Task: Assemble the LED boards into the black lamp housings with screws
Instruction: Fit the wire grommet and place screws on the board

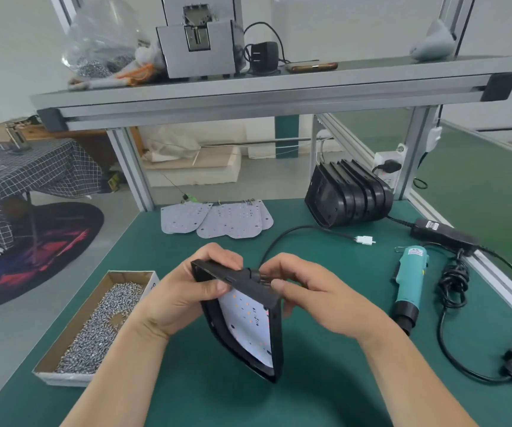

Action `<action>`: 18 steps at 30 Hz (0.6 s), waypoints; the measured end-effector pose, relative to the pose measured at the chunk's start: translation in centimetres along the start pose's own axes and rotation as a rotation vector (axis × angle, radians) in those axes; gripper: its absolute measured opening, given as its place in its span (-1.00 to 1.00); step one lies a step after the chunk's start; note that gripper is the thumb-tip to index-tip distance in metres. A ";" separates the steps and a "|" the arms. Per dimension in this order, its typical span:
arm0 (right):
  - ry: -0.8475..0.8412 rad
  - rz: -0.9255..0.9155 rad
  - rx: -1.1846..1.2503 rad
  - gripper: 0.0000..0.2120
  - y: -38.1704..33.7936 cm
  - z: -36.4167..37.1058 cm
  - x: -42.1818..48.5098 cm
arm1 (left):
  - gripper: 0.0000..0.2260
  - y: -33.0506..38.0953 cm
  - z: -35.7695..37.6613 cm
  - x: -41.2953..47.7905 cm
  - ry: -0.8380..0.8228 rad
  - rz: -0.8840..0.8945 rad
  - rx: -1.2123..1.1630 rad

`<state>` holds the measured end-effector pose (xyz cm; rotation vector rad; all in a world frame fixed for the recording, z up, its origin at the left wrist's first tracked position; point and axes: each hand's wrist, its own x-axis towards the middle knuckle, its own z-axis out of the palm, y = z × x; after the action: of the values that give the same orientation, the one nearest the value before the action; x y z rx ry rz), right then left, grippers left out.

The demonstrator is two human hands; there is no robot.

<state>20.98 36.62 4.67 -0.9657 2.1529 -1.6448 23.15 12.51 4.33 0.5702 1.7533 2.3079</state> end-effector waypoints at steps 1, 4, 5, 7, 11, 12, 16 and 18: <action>-0.027 -0.008 -0.107 -0.83 -0.4 0.0 0.1 | -0.76 -0.1 0.0 0.0 -0.011 -0.013 0.019; 0.002 -0.072 -0.416 -0.83 -0.9 0.2 0.1 | -0.73 0.2 0.2 -0.2 -0.044 -0.029 0.082; 0.027 -0.087 -0.450 -0.82 -1.2 0.4 0.0 | -0.73 0.4 0.2 -0.3 -0.043 -0.027 0.115; 0.065 -0.123 -0.472 -0.78 -1.6 0.6 -0.2 | -0.75 1.1 -0.2 -0.5 -0.042 -0.029 0.184; 0.098 -0.188 -0.524 -0.71 -1.9 0.8 -0.2 | -0.82 1.9 -0.9 -1.1 -0.093 -0.045 0.282; 0.104 -0.191 -0.524 -0.70 -2.0 0.9 -0.2 | -0.81 1.9 -1.1 -1.2 -0.093 -0.044 0.296; 0.071 -0.135 -0.415 -0.73 -1.9 1.3 -0.2 | -0.81 1.4 -1.6 -1.5 -0.107 -0.026 0.223; 0.011 -0.084 -0.331 -0.79 -1.5 1.4 -0.3 | -0.83 0.5 -1.8 -1.8 -0.128 -0.023 0.104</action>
<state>22.56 35.55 5.59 -1.1519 2.4741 -1.3529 24.09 10.15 4.10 0.6954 1.8178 2.1240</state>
